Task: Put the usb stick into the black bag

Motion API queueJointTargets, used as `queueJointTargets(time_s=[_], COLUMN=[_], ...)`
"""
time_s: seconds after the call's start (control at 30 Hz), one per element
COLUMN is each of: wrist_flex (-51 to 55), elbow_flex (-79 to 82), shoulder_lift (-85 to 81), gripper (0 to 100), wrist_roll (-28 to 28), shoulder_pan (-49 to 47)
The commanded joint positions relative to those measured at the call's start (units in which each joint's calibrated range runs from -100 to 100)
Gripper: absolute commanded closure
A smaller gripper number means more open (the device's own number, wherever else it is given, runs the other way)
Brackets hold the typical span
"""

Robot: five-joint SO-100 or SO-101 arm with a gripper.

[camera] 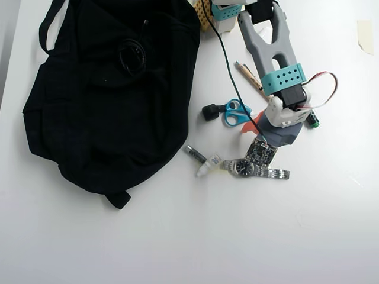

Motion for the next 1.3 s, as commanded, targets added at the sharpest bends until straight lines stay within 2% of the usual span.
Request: queueJointTargets(time_s=[0.0, 0.1, 0.43, 0.7, 1.1, 1.27], wrist_flex=[-0.92, -0.92, -0.83, -0.58, -0.06, -0.06], elbow_flex=[-0.34, -0.7, -0.61, -0.16, 1.46, 2.17], shoulder_lift=[0.29, 0.29, 0.29, 0.21, 0.29, 0.29], gripper=[75, 79, 79, 74, 78, 83], wrist_roll=[0.28, 0.33, -0.04, 0.28, 0.49, 0.49], shoulder_pan=[-0.32, -0.62, -3.53, -4.43, -5.48, -5.48])
